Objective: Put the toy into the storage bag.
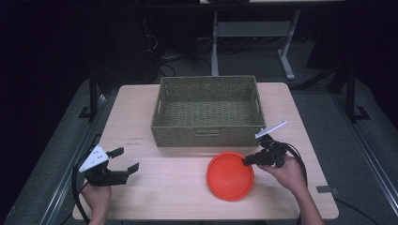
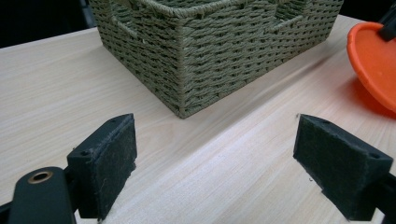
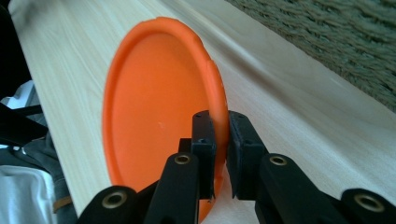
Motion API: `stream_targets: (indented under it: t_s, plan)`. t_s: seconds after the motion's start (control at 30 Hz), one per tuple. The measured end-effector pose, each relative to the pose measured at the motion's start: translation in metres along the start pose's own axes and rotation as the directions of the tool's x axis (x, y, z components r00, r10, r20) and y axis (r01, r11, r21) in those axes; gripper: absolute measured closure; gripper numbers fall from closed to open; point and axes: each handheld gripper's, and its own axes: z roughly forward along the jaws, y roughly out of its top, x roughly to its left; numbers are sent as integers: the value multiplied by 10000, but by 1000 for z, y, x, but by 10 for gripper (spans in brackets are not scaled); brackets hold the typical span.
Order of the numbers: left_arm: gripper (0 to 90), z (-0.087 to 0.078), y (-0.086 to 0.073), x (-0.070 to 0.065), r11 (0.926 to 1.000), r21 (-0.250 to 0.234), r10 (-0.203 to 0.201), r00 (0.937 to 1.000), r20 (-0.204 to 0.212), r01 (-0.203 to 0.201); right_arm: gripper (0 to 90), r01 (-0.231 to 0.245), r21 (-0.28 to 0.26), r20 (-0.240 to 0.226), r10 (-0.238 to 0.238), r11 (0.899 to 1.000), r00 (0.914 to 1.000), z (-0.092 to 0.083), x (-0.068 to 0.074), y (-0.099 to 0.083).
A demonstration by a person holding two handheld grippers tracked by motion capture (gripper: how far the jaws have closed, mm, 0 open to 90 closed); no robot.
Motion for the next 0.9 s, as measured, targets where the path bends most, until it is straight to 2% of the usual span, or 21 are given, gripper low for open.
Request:
stream_targets:
  t_s: [0.3, 0.57, 0.8, 0.9]
  plan:
    - [126, -1, 0, 0, 10000, -10, 82, 10000, -31, -82, 821, -60, -306, -155, 55, 9995, 9999, -11, 5, 3]
    - [126, 0, 0, -1, 10000, 1, 67, 10000, -49, -67, 823, -230, -787, -343, 203, 9966, 9992, -27, 10, 8]
    - [126, 0, 0, -1, 10000, -41, -37, 10000, -77, 37, 823, -71, -974, -274, 45, 9952, 9996, -38, 16, 18]
    - [126, 0, 0, -1, 10000, -9, 44, 10000, -63, -44, 823, -15, -982, -261, -11, 9952, 9997, -41, 18, 23]
